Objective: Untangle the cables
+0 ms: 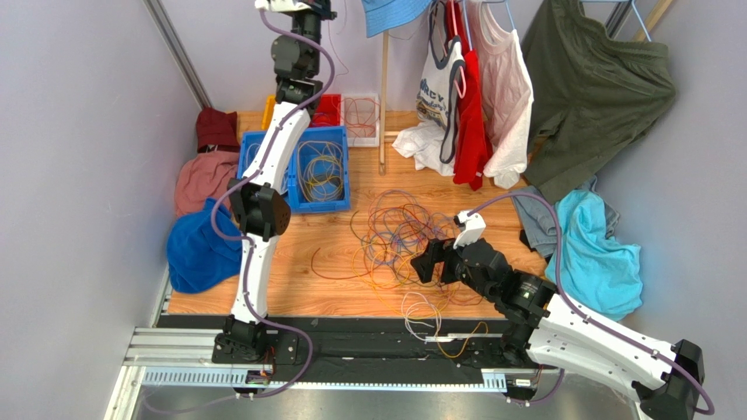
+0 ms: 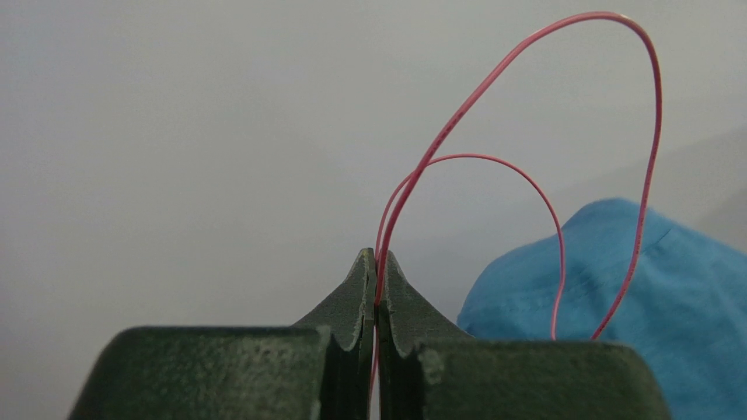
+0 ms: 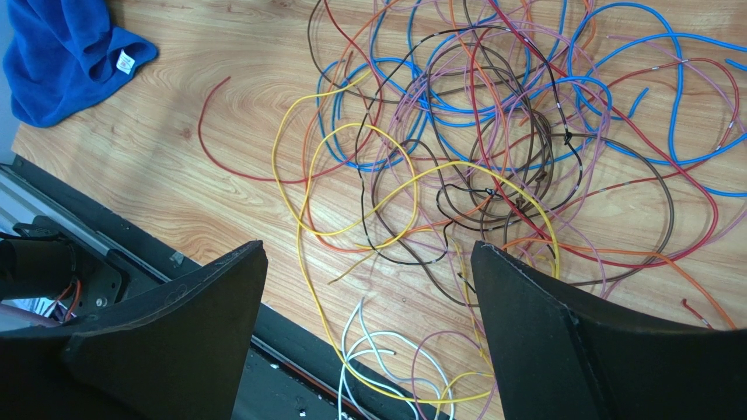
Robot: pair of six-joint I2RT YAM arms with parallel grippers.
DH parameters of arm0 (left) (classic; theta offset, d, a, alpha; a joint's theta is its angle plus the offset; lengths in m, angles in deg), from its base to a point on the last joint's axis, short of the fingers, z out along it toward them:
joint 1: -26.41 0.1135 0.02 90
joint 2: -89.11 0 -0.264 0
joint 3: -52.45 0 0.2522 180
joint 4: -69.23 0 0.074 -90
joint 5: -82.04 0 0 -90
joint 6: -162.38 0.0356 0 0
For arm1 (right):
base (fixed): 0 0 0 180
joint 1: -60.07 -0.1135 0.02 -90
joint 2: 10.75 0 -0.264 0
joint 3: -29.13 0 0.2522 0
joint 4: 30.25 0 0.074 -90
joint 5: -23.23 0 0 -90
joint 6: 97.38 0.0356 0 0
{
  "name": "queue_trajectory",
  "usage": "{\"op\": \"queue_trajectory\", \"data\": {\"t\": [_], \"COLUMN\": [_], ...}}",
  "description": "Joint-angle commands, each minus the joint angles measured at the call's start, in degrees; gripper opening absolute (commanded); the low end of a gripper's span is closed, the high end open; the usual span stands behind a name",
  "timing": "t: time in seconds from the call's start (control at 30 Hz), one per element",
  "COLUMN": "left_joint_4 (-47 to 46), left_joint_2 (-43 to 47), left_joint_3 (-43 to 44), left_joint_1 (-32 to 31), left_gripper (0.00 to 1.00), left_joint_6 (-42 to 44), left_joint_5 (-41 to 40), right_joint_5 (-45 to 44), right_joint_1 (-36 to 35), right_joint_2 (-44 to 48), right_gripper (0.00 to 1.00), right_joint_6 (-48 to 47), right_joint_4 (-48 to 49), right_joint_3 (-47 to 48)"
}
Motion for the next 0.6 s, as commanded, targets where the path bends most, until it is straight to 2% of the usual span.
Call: {"op": "queue_trajectory", "data": {"t": [0.0,0.1,0.4,0.57], "left_joint_4": [-1.0,0.7,7.4,9.7], "left_joint_2": [-3.9,-6.1,-8.1,-7.4], "left_joint_3": [0.0,-0.6,-9.2,-13.3], "left_joint_1": [-0.1,-0.1,-0.1,-0.2], "left_gripper": [0.00,0.00,0.00,0.00], "left_joint_6": [0.0,0.0,-2.4,-7.3], "left_joint_5": [-0.9,-0.4,-1.3,1.6], "right_joint_5": [-2.2,-2.4,-2.1,-2.4], "right_joint_1": [0.0,0.0,0.0,0.1], "right_joint_2": [0.1,-0.3,-2.1,-3.0], "right_gripper": [0.91,0.92,0.92,0.92], "right_joint_6": [-1.7,-2.3,-2.5,-2.9], "right_joint_4": [3.5,3.9,5.4,6.9], "right_joint_3": [0.1,-0.1,-1.7,-2.3]}}
